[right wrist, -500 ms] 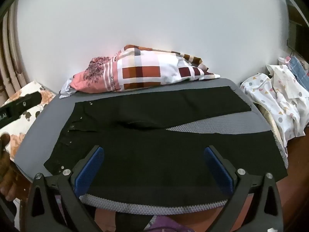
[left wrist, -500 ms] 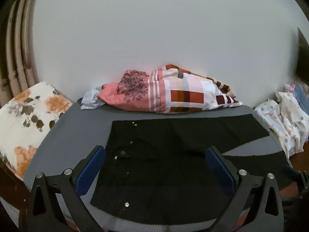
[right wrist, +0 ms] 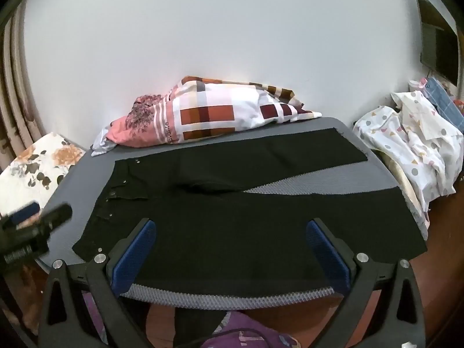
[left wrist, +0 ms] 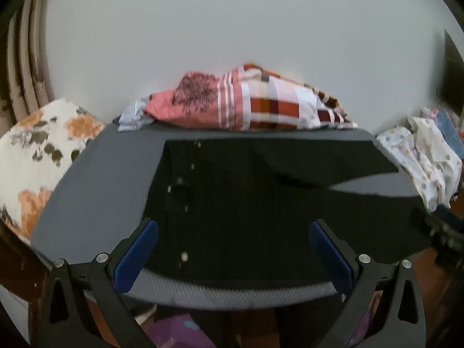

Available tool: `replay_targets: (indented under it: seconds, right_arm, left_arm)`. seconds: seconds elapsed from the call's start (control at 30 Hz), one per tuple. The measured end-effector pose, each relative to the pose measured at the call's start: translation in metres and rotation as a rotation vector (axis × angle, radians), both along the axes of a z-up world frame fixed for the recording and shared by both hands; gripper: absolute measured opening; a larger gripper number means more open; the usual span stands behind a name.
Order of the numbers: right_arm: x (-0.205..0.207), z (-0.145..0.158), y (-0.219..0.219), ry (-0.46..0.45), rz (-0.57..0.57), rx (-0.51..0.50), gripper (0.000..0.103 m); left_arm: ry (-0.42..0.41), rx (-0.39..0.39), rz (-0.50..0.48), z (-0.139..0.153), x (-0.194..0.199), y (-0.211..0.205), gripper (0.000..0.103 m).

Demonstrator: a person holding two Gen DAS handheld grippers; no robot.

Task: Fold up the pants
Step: 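Move both grippers over the flat black jeans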

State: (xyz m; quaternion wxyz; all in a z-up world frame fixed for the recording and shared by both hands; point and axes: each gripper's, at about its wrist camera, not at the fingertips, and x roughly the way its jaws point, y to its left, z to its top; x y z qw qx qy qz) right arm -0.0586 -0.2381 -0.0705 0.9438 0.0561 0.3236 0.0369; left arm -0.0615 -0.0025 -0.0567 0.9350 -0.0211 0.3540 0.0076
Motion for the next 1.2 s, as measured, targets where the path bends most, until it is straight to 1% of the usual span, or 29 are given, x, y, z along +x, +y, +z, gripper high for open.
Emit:
replay_targets:
  seconds: [0.1,0.13,0.23,0.3,0.4,0.47,0.57,0.63,0.7,0.73,0.8,0.9,0.97,1.13,1.2]
  right_arm:
    - [-0.003,-0.003,-0.003,0.004,-0.005,0.016,0.103]
    - [-0.005,-0.004,-0.003,0.005,-0.004,0.021,0.103]
    - [-0.006,-0.004,-0.004,0.005,-0.002,0.028,0.103]
    - [-0.007,-0.004,-0.004,0.004,0.003,0.03,0.103]
    - [-0.011,-0.005,-0.002,-0.002,0.01,0.031,0.103]
    - [-0.013,-0.006,-0.001,-0.003,0.015,0.031,0.103]
    - [-0.014,-0.007,0.0,0.001,0.018,0.03,0.103]
    - [-0.013,-0.009,0.0,0.009,0.02,0.033,0.103]
    - [-0.012,-0.009,0.001,0.012,0.02,0.032,0.103]
    - [-0.011,-0.01,0.001,0.013,0.02,0.031,0.103]
    - [-0.01,-0.012,0.002,0.018,0.021,0.027,0.103]
    - [-0.009,-0.017,0.005,0.032,0.027,0.019,0.103]
    - [-0.008,-0.02,0.007,0.041,0.029,0.012,0.103]
    - [-0.002,-0.025,0.01,0.058,0.041,-0.004,0.103]
    - [0.002,-0.025,0.013,0.059,0.053,-0.007,0.103]
  left_arm:
    - [0.062,-0.018,-0.004,-0.013,-0.006,0.001,0.103]
    - [0.081,-0.015,-0.005,-0.016,-0.008,0.001,0.103]
    - [0.141,0.003,-0.011,-0.038,-0.021,-0.003,0.103]
    - [0.176,0.007,-0.001,-0.044,-0.026,-0.002,0.103]
    - [0.153,-0.01,0.028,-0.043,-0.037,0.005,0.103]
    - [0.128,-0.025,0.035,-0.038,-0.043,0.008,0.103]
    - [0.113,-0.036,0.032,-0.029,-0.045,0.01,0.103]
    - [0.134,-0.053,0.01,-0.029,-0.044,0.01,0.103]
    - [0.19,-0.07,-0.023,-0.033,-0.041,0.009,0.103]
    - [0.201,-0.08,-0.032,-0.036,-0.04,0.01,0.103]
    - [0.198,-0.118,-0.044,-0.037,-0.037,0.014,0.103]
    - [0.191,-0.141,-0.056,-0.038,-0.032,0.016,0.103]
    - [0.194,-0.13,-0.06,-0.04,-0.026,0.017,0.103]
    - [0.173,-0.044,-0.07,-0.041,-0.004,0.019,0.103]
    - [0.175,-0.045,-0.082,-0.041,0.011,0.024,0.103]
